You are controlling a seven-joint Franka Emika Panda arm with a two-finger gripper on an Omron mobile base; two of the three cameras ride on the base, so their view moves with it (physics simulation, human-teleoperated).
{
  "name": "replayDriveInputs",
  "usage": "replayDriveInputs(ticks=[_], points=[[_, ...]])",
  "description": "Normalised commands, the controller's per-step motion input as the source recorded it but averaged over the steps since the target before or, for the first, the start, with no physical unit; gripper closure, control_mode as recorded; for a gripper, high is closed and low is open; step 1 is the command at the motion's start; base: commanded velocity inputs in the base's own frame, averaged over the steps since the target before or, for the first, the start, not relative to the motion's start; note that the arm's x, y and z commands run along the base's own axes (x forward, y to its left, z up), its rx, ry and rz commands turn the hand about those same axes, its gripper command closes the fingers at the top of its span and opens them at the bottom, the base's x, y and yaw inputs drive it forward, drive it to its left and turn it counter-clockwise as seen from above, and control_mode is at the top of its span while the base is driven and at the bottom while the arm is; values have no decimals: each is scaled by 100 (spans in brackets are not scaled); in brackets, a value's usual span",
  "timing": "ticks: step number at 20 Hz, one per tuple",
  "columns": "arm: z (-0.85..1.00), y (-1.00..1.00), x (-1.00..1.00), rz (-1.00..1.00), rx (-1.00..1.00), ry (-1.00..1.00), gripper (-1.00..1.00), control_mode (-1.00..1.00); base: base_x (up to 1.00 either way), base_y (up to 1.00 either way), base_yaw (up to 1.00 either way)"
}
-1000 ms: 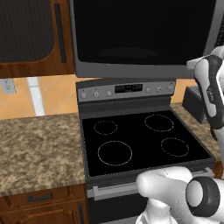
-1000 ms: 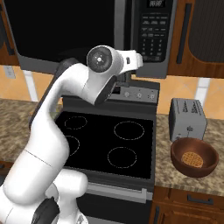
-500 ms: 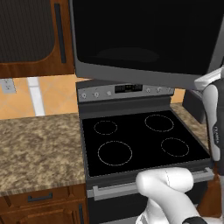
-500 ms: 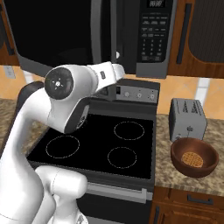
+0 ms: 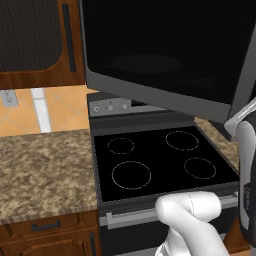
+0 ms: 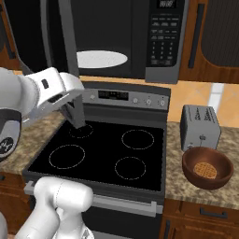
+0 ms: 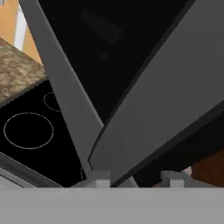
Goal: Open the microwave, place the bowl with waffle inside the microwave, then close the microwave door and turn it on.
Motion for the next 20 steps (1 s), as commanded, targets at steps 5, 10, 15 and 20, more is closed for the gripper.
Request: replayDriveInputs(ticks=[5,10,15,20], points=[[-42,83,-100,5,-11,9,-100,-100,0,0,0],[-15,-26,-100,3,18,8,-100,-100,0,0,0],[31,-99,3,1,26,18,-100,-100,0,0,0],[8,-67,56,15,32,-2,-100,-100,0,0,0]])
